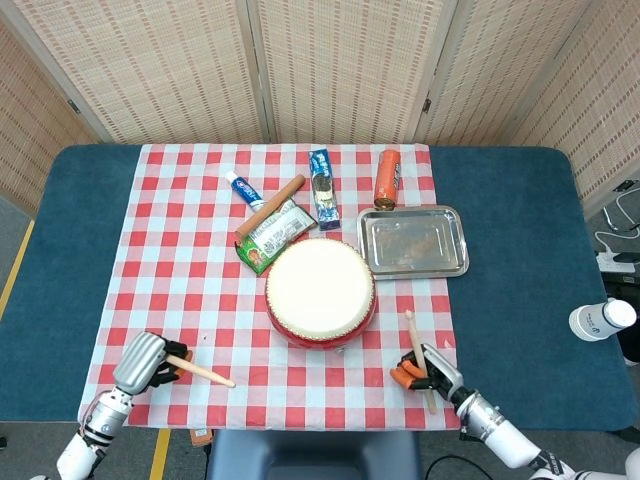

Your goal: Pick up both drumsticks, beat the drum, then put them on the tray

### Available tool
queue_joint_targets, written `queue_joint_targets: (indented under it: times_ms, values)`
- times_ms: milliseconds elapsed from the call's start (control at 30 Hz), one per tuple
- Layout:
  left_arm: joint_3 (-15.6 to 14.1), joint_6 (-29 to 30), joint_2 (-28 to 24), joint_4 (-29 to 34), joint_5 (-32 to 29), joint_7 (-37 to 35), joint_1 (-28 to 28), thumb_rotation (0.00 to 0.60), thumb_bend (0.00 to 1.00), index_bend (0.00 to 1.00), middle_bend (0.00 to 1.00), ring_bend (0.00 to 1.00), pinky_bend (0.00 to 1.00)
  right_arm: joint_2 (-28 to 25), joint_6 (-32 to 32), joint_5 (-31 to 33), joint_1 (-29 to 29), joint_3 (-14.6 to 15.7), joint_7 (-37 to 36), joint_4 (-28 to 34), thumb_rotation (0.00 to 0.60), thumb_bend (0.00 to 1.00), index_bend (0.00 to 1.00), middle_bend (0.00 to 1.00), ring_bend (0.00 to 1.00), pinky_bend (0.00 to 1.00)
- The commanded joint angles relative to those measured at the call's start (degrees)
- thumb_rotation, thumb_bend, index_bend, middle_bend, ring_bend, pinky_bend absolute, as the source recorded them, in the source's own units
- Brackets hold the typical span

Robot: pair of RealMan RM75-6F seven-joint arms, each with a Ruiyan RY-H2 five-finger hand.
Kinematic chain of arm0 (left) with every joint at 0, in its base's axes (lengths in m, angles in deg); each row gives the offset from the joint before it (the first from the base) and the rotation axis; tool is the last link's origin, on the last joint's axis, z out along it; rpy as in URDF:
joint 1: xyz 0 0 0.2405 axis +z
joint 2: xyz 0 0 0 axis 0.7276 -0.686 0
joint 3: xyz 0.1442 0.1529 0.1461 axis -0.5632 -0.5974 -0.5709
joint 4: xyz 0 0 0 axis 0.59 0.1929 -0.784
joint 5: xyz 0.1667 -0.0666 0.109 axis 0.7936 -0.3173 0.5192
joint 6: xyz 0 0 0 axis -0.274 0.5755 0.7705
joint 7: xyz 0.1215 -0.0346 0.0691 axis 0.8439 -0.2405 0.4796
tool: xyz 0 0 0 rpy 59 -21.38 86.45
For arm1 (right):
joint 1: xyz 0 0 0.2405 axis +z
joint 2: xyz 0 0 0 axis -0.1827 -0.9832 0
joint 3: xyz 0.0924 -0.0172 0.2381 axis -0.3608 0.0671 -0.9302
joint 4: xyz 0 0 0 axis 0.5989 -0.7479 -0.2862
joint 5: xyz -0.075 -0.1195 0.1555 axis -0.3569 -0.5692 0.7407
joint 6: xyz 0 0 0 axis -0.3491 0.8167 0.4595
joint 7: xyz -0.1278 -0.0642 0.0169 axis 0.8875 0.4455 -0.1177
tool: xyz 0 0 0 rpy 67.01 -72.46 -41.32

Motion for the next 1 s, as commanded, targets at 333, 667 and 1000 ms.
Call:
queue_joint_targets:
  times_ms: [333,667,1000]
  values:
    - [0.2,0.5,0.0,-0.4,-0.1,-0.4,0.2,0.600,0.83,0.98,1.00,1.00,1.00,-9.4,3.5,-0.6,1.4,-2.7,0.6,12.1,0.600,0.63,1.00,1.00,1.00,1.00]
    - [1.3,1.6,-0.2,0.0,0.0,0.9,-0.2,0.600,0.83,0.98,1.00,1.00,1.00,-18.3,3.1,1.0,3.7,-6.6,14.5,19.3,0.600,0.63,1.00,1.00,1.00,1.00]
    - [4.8,0.3,-2.3,3.0,-1.3,4.8,-3.0,0.600,0.83,0.98,1.00,1.00,1.00,-23.2,-3.5,7.8,8.0,-12.0,43.9,22.3,0.600,0.63,1.00,1.00,1.00,1.00]
